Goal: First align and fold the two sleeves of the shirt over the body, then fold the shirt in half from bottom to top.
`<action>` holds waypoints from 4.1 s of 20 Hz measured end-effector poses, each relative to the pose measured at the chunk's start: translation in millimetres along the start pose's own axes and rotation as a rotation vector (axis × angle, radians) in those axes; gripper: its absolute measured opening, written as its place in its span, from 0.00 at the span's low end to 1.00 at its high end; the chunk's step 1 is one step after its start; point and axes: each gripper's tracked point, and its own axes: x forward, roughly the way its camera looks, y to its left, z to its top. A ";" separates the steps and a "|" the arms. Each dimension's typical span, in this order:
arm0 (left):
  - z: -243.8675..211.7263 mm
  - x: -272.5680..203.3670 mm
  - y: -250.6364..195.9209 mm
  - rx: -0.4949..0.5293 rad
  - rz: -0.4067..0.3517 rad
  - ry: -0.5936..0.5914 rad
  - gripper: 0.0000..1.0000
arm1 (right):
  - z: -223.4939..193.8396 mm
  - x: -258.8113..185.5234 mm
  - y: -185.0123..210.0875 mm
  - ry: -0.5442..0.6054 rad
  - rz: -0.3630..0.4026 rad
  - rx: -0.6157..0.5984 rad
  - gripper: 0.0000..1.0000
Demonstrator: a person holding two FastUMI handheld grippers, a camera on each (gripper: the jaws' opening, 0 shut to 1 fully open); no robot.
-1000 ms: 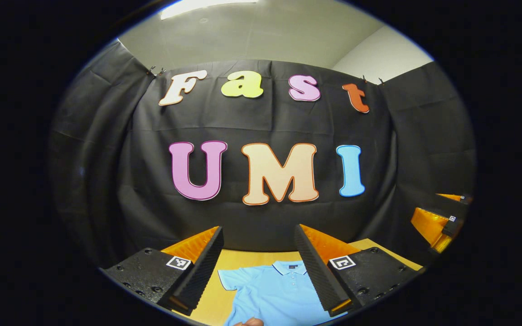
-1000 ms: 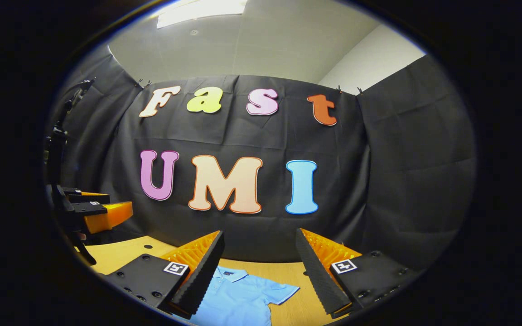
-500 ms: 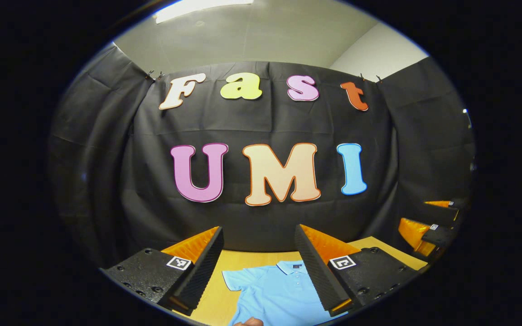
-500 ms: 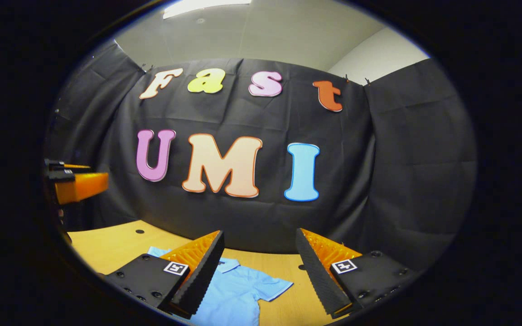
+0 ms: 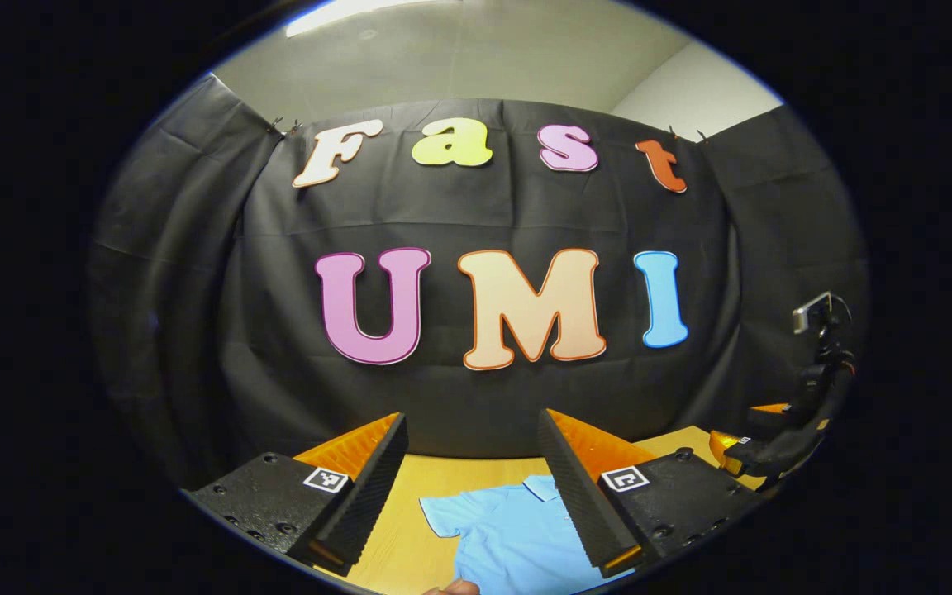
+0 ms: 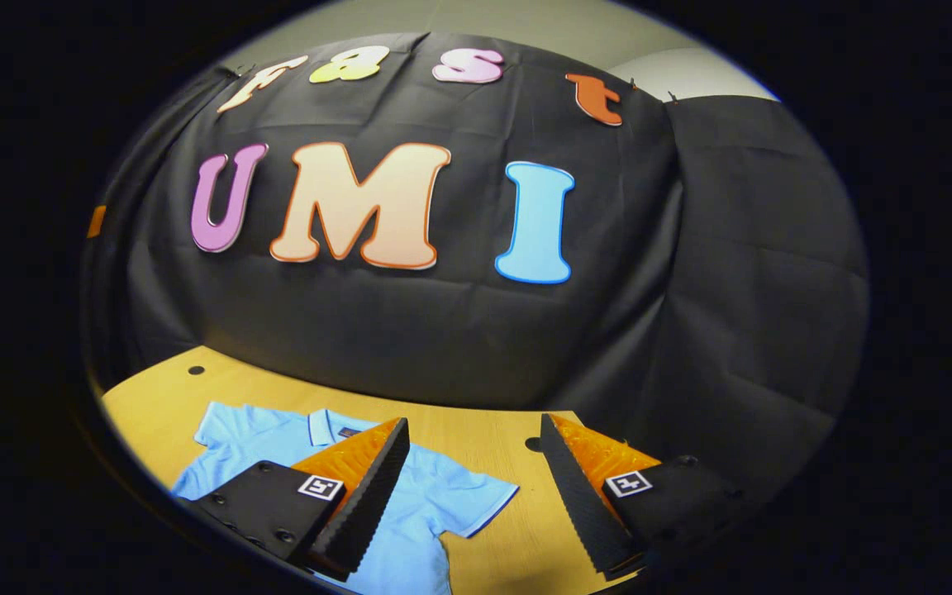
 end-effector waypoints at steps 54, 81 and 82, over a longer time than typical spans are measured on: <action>-86.5 65.2 66.3 -0.025 0.055 0.209 0.96 | -158.8 131.7 170.2 0.491 0.230 0.444 0.03; -292.8 159.8 52.2 -0.205 0.086 0.557 0.95 | -57.6 28.5 39.3 0.226 0.150 0.328 0.98; -306.1 161.8 52.6 -0.204 0.090 0.584 0.95 | -59.1 26.3 30.8 0.228 0.133 0.322 0.97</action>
